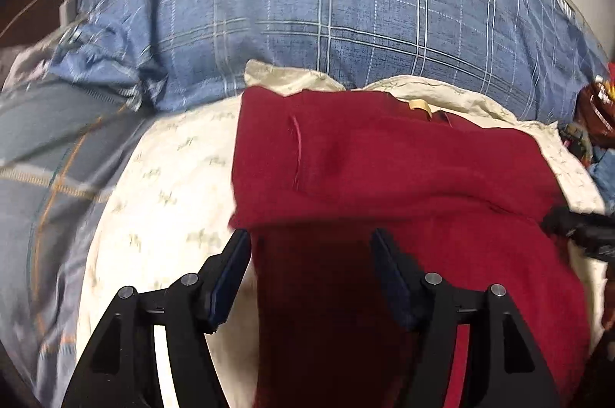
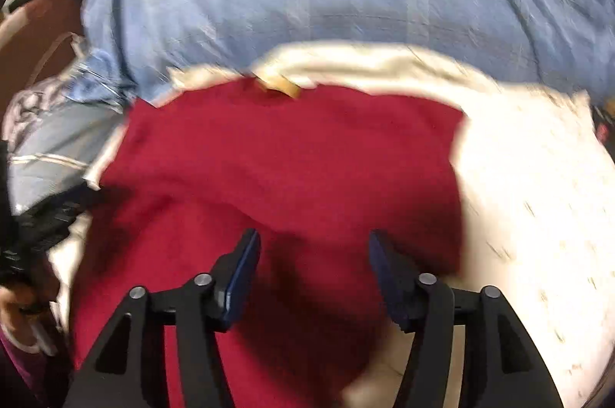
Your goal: Fold small clothes
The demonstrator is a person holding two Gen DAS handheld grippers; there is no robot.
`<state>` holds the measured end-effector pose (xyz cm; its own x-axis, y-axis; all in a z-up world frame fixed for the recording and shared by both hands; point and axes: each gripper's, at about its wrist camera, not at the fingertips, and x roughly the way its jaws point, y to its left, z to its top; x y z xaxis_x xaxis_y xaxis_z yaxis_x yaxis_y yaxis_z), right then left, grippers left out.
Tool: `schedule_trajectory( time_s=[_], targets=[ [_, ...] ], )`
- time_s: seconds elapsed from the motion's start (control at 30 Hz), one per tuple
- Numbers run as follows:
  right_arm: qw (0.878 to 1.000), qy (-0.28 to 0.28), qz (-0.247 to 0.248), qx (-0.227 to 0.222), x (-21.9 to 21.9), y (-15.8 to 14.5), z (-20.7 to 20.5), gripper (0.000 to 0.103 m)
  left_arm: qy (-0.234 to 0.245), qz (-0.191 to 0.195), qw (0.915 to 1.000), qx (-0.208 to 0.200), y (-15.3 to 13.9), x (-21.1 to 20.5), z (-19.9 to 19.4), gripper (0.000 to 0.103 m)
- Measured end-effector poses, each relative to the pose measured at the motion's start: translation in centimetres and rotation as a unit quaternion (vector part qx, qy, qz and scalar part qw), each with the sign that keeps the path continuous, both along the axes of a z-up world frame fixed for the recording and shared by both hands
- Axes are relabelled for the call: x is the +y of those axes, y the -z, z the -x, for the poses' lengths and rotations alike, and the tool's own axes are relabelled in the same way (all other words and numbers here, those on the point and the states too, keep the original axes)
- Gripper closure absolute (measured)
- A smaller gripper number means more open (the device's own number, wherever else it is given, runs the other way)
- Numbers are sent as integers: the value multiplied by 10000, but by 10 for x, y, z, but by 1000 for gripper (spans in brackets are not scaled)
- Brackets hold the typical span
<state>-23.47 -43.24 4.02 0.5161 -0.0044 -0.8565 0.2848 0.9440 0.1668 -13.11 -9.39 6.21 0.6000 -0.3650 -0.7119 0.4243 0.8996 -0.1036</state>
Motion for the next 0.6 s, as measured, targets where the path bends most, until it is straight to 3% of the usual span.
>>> schedule_trajectory(
  time_s=[0.07,0.17,0.27,0.47,0.6],
  targets=[
    [9997,-18,-197,-122,-5,-2,11,45,-93,168,9997,130,-3,13,12,38],
    [9993,-76,-111,-343,0,-19,34,43,-206,320,9988,307,-3,33,34,38],
    [9985,-208,-151,-480,8,-27,58,38,-327,261,9986,328,-3,51,54,38],
    [9975,-132,-524,-460,8,-10,102,33,-484,286,9966,598,1,77,88,38],
    [9944,218,-854,-578,-8,-6,103,33,-552,290,9956,693,2,88,106,38]
  ],
)
